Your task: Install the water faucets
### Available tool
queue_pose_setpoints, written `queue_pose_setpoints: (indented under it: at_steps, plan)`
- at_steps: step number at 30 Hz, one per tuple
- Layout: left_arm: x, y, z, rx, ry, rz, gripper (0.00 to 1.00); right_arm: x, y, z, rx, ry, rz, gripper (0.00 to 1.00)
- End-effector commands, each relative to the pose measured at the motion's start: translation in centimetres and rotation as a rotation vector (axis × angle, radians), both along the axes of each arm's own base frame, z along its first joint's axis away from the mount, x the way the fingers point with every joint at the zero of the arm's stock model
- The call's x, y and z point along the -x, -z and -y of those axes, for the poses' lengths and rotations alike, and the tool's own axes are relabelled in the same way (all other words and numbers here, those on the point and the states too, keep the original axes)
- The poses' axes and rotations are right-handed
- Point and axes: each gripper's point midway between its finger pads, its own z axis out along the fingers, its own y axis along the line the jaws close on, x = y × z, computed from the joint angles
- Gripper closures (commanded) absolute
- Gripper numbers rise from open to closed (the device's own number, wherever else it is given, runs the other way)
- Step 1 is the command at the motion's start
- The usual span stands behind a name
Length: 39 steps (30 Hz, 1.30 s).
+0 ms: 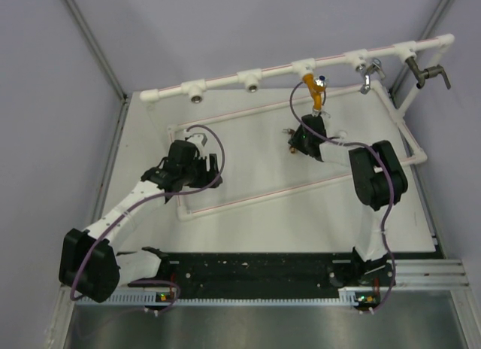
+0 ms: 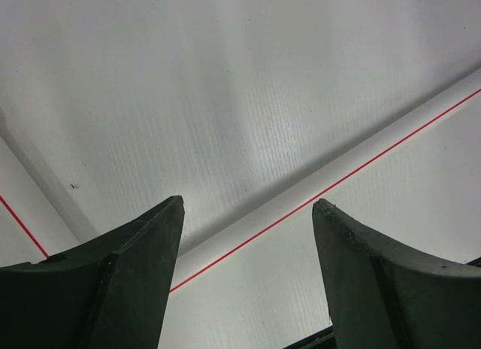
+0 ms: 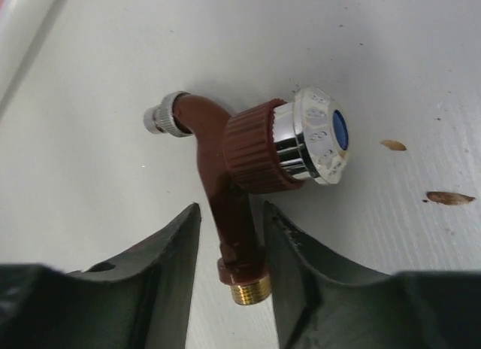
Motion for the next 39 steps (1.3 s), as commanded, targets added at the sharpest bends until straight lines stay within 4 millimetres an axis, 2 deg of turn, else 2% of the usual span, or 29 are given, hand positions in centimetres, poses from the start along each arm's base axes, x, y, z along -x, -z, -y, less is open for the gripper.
queue_pose_setpoints:
  at_steps: [1, 5, 6, 8, 11, 14, 16, 17, 20, 27, 32, 39]
  plan:
    - [-0.5, -1.4, 0.5, 0.035, 0.013, 0.071, 0.25, 9.8, 10.2, 5.1, 0.288, 0.005, -0.47, 0.67]
    - [-0.3, -1.7, 0.7, 0.047, 0.022, 0.076, 0.25, 9.9, 10.4, 5.1, 0.305, -0.022, -0.491, 0.96]
    - [-0.3, -1.9, 0.9, 0.056, 0.025, 0.079, 0.25, 10.0, 10.3, 4.9, 0.306, -0.04, -0.488, 1.0]
    - [-0.4, -2.5, 1.2, 0.078, 0.027, 0.089, 0.25, 9.9, 9.9, 4.2, 0.29, -0.093, -0.457, 1.0]
    - [-0.4, -3.1, 1.9, 0.122, 0.041, 0.1, 0.25, 9.8, 8.2, 2.2, 0.263, -0.212, -0.357, 1.0]
    - [-0.6, -3.9, 2.3, 0.163, 0.033, 0.118, 0.24, 10.1, 5.3, -0.7, 0.236, -0.367, -0.217, 1.0]
    - [-0.7, -4.7, 2.7, 0.185, 0.048, 0.138, 0.23, 10.4, 3.7, -1.9, 0.23, -0.439, -0.122, 1.0]
    - [-0.8, -5.0, 2.8, 0.193, 0.054, 0.146, 0.23, 10.9, 2.7, -2.9, 0.197, -0.493, -0.079, 1.0]
    - [-0.9, -6.0, 3.3, 0.227, 0.081, 0.165, 0.22, 12.3, 0.8, -4.1, 0.139, -0.571, 0.036, 1.0]
    - [-0.7, -7.9, 6.5, 0.362, 0.258, 0.17, 0.21, 14.6, -4.3, -7.0, 0.065, -0.748, 0.289, 1.0]
    - [-1.1, -8.0, 9.0, 0.431, 0.379, 0.079, 0.21, 16.5, -7.2, -9.4, 0.065, -0.85, 0.395, 1.0]
    - [-1.3, -6.8, 10.6, 0.484, 0.452, -0.038, 0.23, 18.2, -10.5, -11.4, 0.026, -0.91, 0.489, 1.0]
